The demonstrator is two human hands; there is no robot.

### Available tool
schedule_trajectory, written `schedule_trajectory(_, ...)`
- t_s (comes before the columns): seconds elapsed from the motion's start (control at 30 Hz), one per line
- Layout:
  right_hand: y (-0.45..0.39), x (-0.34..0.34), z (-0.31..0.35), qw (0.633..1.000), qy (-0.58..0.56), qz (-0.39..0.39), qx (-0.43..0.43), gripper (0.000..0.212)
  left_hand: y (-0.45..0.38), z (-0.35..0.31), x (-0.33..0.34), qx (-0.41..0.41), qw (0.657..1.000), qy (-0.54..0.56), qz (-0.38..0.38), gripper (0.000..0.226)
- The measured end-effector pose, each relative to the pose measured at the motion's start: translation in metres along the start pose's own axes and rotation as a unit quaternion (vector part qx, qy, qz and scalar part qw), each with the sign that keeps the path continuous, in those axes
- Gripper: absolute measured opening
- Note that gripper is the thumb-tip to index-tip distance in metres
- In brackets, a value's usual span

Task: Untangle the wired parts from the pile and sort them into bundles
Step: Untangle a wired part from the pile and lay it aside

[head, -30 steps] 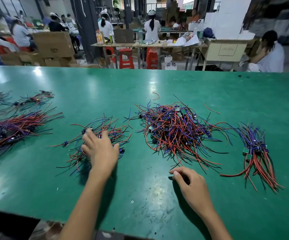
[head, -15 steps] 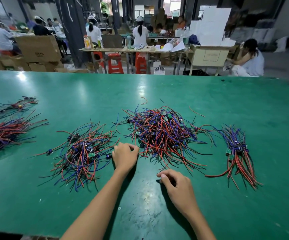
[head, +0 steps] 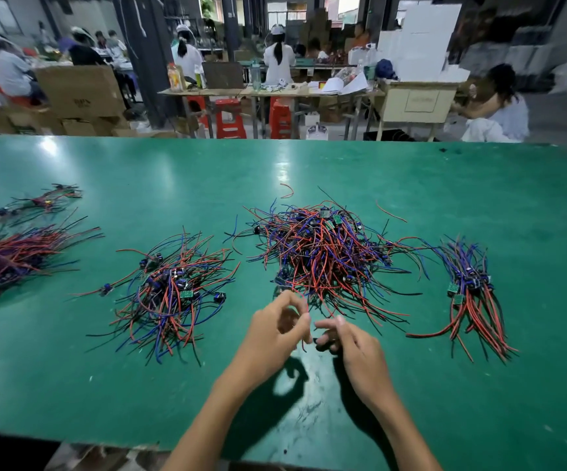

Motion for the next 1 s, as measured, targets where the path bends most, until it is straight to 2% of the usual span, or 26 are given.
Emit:
schedule_trajectory(0.07,0.0,-0.001,-0.003,0.999,-0.035,-0.006,0.017,0.049,0.012,-0.001,0.015,0.017,0.998,-0.041,0.033,0.01)
schedule_trajectory(0.17,-0.001,0.0,-0.003,0.995,-0.089,0.006,0.035,0.041,0.024,0.003,0.032,0.025,0.992,-0.084,0.086,0.012)
schedule_trajectory(0.3,0.002,0.004,0.009,0.989,-0.145,0.043,-0.001,0.014,0.029,0.019,0.037,-0.018,0.989,-0.096,0.113,0.012)
schedule_trajectory(0.37,0.003,0.005,0.011,0.987,-0.149,0.054,-0.009,0.014,0.027,0.028,0.031,-0.055,0.992,-0.071,0.092,0.015)
schedule_trajectory(0.5,0.003,0.005,0.011,0.99,-0.131,0.054,-0.018,0.017,0.021,0.038,0.021,-0.15,0.988,-0.017,-0.022,0.054)
schedule_trajectory(0.53,0.003,0.003,0.011,0.992,-0.117,0.051,-0.025,0.017,0.02,0.039,0.017,-0.17,0.984,-0.009,-0.058,0.057)
schedule_trajectory(0.57,0.002,0.002,0.012,0.993,-0.102,0.049,-0.034,0.017,0.019,0.04,0.015,-0.185,0.979,0.007,-0.082,0.055)
schedule_trajectory(0.63,0.003,0.001,0.012,0.993,-0.087,0.055,-0.049,0.018,0.016,0.041,0.018,-0.195,0.975,0.074,-0.082,0.04)
schedule_trajectory(0.73,0.006,0.002,0.014,0.989,-0.124,0.065,-0.055,0.017,0.017,0.038,0.016,-0.179,0.959,0.195,-0.096,0.02)
schedule_trajectory(0.8,0.006,-0.004,0.012,0.988,-0.142,0.026,-0.058,0.016,0.02,0.033,0.006,-0.156,0.948,0.248,-0.126,0.015)
schedule_trajectory(0.87,0.005,-0.019,0.005,0.991,-0.112,-0.056,-0.052,0.014,0.021,0.026,-0.015,-0.128,0.945,0.252,-0.163,0.013)
schedule_trajectory(0.93,0.003,-0.034,0.002,0.989,0.011,-0.14,-0.053,0.015,0.02,0.014,-0.044,-0.094,0.947,0.236,-0.197,0.01)
schedule_trajectory(1.0,-0.004,-0.039,0.006,0.975,0.131,-0.171,-0.055,0.009,0.02,0.002,-0.077,-0.072,0.948,0.21,-0.226,0.009)
Point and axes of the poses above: each hand's wrist, its own y-axis away from the middle knuckle, its own x-axis out of the palm, z = x × y, the point moved 9 cm from there along -y, towards the middle knuckle, and after that the axes turned 9 degrees about -x, right-handed, at the moved point
